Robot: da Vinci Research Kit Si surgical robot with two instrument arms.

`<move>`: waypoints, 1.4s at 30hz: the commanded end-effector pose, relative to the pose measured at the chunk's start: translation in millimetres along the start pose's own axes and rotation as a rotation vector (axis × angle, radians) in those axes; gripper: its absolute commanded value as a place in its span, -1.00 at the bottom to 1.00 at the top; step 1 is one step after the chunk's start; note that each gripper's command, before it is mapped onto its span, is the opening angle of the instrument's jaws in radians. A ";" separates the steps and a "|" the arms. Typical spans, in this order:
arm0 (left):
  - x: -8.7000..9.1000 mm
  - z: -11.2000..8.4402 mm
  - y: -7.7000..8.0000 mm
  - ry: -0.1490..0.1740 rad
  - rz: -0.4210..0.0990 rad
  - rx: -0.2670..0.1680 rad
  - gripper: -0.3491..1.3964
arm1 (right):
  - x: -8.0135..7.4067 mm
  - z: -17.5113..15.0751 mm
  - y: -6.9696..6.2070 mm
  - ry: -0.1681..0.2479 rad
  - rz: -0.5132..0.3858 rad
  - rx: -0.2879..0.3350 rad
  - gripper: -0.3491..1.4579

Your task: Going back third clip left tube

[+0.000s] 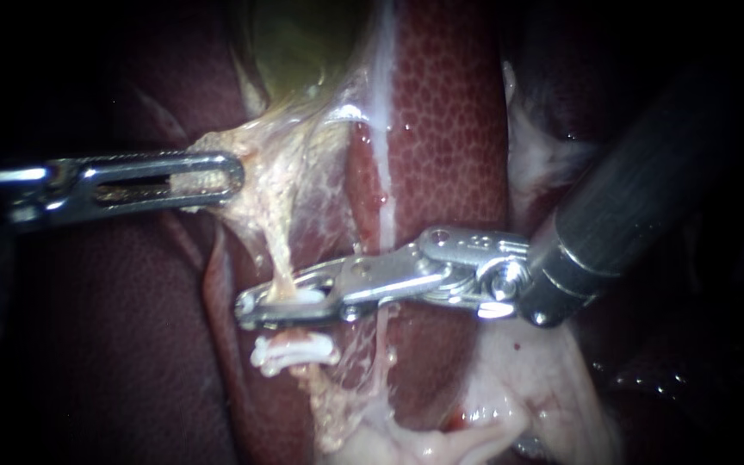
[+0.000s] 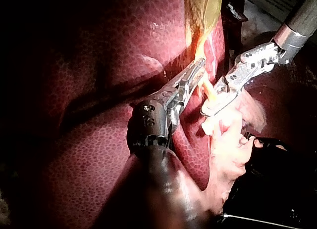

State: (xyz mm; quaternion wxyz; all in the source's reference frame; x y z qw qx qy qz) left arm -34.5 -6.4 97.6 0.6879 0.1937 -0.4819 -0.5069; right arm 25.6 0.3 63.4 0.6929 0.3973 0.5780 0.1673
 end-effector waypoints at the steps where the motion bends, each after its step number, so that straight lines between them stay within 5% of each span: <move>1: 0.0 0.0 0.0 0.000 0.000 0.000 -1.00 | 0.0 0.0 0.0 0.000 0.000 0.000 -1.00; 16: 0.0 -0.1 0.0 0.000 0.000 0.000 -1.00 | 0.3 0.2 -0.4 0.000 0.000 0.002 -0.98; 19: 0.0 -0.1 0.0 0.000 0.000 0.000 -1.00 | 0.9 0.3 0.0 0.006 0.003 -0.022 -0.22; 22: 0.0 -0.1 0.0 0.000 0.000 0.000 -1.00 | 1.6 0.4 0.4 0.061 -0.015 -0.104 0.04; 31: 0.0 -0.2 0.0 0.000 0.000 0.001 -1.00 | 1.9 -1.6 0.2 0.082 -0.075 -0.123 0.05; 42: 0.0 -0.3 0.0 0.001 0.000 0.001 -1.00 | 0.2 -7.7 -1.5 0.073 -0.106 -0.108 0.05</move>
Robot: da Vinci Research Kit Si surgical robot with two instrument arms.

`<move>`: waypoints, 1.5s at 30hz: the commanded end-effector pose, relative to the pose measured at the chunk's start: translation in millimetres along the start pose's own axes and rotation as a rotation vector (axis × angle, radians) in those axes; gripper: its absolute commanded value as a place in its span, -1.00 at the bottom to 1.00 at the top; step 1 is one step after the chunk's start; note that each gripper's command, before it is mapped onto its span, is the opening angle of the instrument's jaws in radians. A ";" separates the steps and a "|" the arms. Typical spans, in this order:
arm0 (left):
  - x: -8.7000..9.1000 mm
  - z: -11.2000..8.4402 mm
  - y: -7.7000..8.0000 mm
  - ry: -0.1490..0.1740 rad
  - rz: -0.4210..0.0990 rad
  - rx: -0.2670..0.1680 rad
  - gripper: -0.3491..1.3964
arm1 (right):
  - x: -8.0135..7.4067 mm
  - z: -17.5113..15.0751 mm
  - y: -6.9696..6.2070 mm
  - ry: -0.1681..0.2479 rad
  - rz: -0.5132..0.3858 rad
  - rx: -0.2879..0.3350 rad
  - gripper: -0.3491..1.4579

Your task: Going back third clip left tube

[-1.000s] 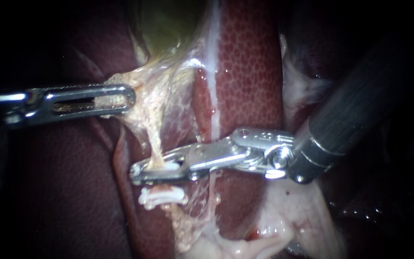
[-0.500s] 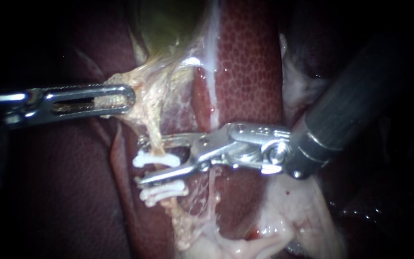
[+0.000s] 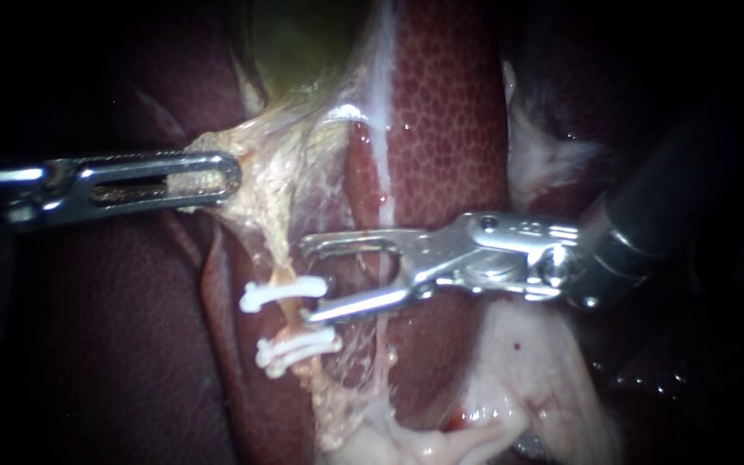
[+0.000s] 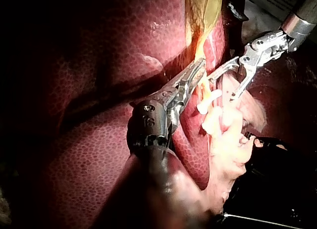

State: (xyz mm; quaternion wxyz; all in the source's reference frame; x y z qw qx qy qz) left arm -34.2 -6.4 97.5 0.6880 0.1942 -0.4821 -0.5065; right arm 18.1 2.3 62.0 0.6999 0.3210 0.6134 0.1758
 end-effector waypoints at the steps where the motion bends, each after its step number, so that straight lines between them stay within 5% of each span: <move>1: 0.0 0.0 0.0 0.000 0.000 0.000 -1.00 | 0.1 -0.8 -0.2 0.000 -0.003 0.002 0.05; 11: 0.0 0.1 0.2 0.000 0.000 0.000 -1.00 | 2.9 -8.9 -2.1 -0.007 -0.019 -0.013 0.05; 19: 0.0 0.3 0.3 0.000 0.000 -0.001 -1.00 | 5.4 -10.7 -3.5 -0.018 -0.031 -0.021 0.05; 30: 1.5 3.0 1.3 -0.013 0.009 -0.012 -1.00 | 5.6 -10.5 -4.0 -0.018 -0.032 -0.020 0.05; 45: 4.1 9.5 0.9 0.033 0.022 0.004 -1.00 | 5.6 -10.5 -4.1 -0.018 -0.032 -0.021 0.05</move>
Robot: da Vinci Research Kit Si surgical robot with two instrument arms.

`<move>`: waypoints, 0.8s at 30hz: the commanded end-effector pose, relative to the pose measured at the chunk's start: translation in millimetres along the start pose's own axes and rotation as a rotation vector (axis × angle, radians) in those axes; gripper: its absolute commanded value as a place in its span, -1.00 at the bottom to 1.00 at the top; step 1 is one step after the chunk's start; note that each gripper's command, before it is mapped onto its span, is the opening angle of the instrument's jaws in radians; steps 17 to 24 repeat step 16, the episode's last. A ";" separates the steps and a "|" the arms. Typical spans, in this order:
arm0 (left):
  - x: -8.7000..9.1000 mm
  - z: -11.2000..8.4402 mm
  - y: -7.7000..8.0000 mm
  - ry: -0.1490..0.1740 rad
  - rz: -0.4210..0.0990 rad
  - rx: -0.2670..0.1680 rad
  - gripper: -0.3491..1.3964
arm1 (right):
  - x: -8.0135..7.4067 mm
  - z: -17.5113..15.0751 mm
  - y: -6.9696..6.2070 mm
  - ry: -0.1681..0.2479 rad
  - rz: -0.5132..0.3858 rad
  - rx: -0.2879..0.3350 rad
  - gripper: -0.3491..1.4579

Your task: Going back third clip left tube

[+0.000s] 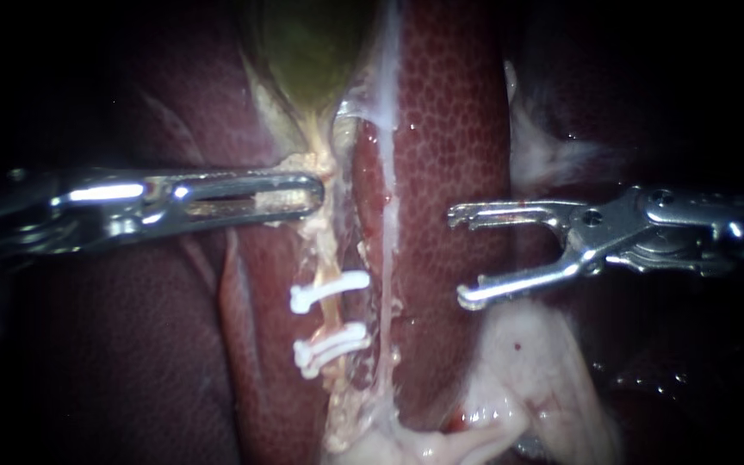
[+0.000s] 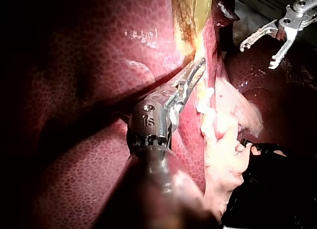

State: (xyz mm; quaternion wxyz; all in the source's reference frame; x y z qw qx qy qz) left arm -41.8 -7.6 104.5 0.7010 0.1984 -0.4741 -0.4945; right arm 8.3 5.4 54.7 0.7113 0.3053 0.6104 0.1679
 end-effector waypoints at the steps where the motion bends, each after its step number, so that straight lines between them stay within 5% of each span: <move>1: 0.0 0.1 0.0 0.001 0.000 0.000 -1.00 | 0.0 0.0 0.0 0.000 0.000 0.000 0.05; 24: -0.2 -0.1 0.1 0.002 -0.001 0.003 -1.00 | 0.3 0.1 -0.2 0.001 0.001 0.000 0.05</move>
